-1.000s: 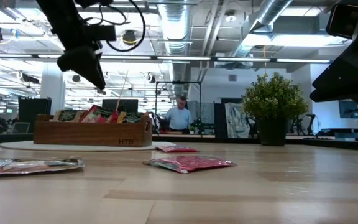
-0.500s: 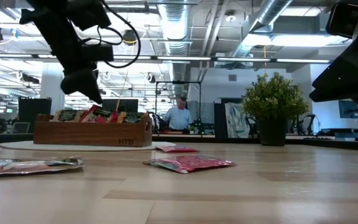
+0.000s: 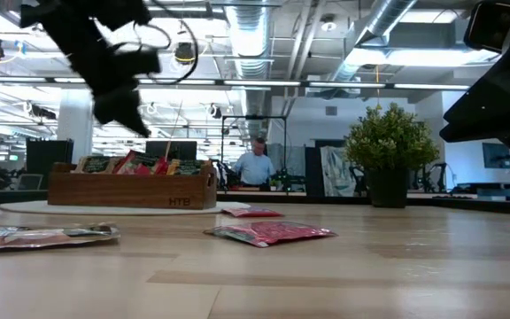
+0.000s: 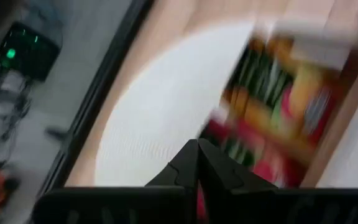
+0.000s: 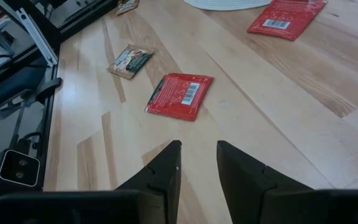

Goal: Pick & Place Tea
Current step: Put the red tea bag into the middle section of the wooden organizer

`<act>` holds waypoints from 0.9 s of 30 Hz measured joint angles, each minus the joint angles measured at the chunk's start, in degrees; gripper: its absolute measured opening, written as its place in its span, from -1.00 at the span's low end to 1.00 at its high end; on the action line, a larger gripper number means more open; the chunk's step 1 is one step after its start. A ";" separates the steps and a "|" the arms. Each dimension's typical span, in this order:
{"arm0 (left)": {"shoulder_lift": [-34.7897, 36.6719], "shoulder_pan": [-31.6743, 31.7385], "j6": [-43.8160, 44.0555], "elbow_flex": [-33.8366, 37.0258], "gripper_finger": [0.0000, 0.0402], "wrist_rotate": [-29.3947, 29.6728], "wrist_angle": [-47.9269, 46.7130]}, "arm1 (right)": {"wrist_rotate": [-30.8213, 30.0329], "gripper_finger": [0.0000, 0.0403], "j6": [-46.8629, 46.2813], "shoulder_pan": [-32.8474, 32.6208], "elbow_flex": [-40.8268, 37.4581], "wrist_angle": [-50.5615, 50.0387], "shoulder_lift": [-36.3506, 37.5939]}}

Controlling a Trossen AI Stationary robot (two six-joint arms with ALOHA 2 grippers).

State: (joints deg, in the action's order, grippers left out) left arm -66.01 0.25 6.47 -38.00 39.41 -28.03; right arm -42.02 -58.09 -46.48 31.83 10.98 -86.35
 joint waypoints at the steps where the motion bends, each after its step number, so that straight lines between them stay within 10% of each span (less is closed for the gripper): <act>1: -0.04 0.13 -0.69 0.00 -1.00 -0.53 3.00 | 0.00 -0.53 0.02 0.00 0.00 0.00 0.00; 21: -3.18 6.77 2.03 0.00 -1.00 -11.92 -2.41 | 0.17 -0.53 0.07 -0.02 0.02 0.68 -0.02; 27: -1.04 4.38 0.74 -0.62 -1.00 0.45 -2.40 | 0.20 -0.53 0.07 0.00 0.02 0.67 -0.02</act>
State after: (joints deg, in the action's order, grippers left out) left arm -67.05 4.63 7.21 -38.62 39.86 -30.42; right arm -41.82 -58.02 -46.48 31.86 11.66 -86.37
